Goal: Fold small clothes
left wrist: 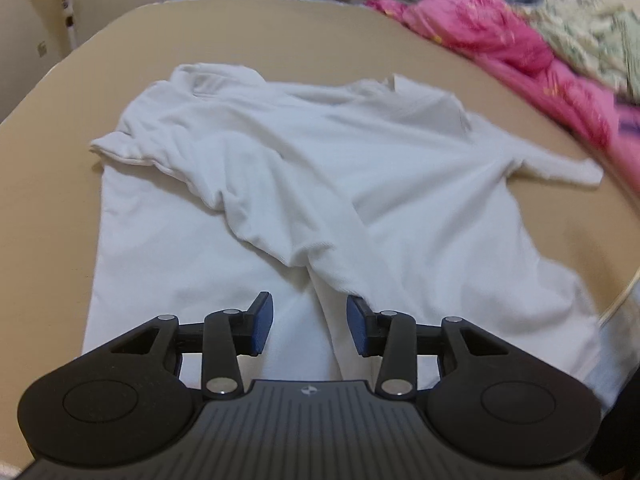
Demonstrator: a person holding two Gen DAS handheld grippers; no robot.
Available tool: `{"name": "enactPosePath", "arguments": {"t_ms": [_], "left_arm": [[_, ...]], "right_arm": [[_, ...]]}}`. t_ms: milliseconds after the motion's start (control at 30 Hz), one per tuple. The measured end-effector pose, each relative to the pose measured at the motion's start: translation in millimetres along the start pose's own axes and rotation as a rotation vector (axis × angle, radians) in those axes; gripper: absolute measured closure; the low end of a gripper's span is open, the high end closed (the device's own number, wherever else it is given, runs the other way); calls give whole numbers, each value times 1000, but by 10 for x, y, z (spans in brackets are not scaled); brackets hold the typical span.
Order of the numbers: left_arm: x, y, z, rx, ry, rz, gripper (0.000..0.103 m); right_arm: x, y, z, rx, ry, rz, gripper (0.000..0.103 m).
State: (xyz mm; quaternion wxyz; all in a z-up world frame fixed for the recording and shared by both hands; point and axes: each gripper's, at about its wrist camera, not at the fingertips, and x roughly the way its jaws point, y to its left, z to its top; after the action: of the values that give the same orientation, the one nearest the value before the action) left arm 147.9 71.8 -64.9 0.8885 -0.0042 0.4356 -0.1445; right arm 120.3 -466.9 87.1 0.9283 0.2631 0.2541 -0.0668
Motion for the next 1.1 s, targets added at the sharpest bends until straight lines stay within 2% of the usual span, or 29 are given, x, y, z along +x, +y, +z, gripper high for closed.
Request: {"name": "enactPosePath", "arguments": {"t_ms": [100,167,233,267,300,333,400,433,500,600,633,667,733,767,833,900,933,967,1000,1100], "left_arm": [[-82,157,19,-86,-9,-44,58],[-102,189,-16,-111,28,-100,58],[-23,124,-62,-85,83,-125,59],[19,66,-80,-56,98,-108,62],[37,12,-90,-31,102,-92,64],[28,-6,-94,-23,99,-97,65],[3,-20,-92,-25,92,-129,77],[7,-31,-100,-18,101,-132,83],[23,-32,-123,-11,120,-116,83],[-76,114,-59,-88,91,-148,83],[-131,159,-44,-106,77,-162,82],[-164,177,-29,-113,71,-173,81],[-144,150,-42,-102,98,-190,81],[-115,110,-63,-86,123,-200,79],[-63,-9,-106,-32,159,-203,78],[-39,-137,-140,35,159,-176,79],[-14,-189,-149,59,162,-158,81],[11,-219,-167,70,165,-147,93],[28,-255,-173,81,167,-142,97],[-15,-318,-186,103,148,-170,99]], "right_arm": [[-103,308,-463,-59,140,69,55],[-118,449,-810,-106,212,69,54],[-53,523,-1157,-103,296,49,54],[14,517,-1289,-101,342,47,54],[122,523,-1579,-122,430,6,54],[122,523,-1579,-122,430,6,54],[172,665,-1823,-186,500,-24,54],[136,706,-1900,-227,506,-38,54],[100,741,-1966,-271,501,-53,54],[16,663,-1988,-280,501,-72,54],[20,615,-2012,-270,504,-72,60],[-1,591,-2018,-264,507,-64,77],[-35,591,-2084,-279,516,-38,94],[-44,590,-2134,-286,514,-36,99],[-59,586,-2152,-296,504,-38,100],[-169,522,-2065,-260,465,-45,100],[-226,466,-1997,-228,440,-42,100],[-307,395,-1912,-184,411,-34,101],[-379,332,-1855,-149,393,-24,101],[-495,206,-1841,-157,388,-63,101]]}}
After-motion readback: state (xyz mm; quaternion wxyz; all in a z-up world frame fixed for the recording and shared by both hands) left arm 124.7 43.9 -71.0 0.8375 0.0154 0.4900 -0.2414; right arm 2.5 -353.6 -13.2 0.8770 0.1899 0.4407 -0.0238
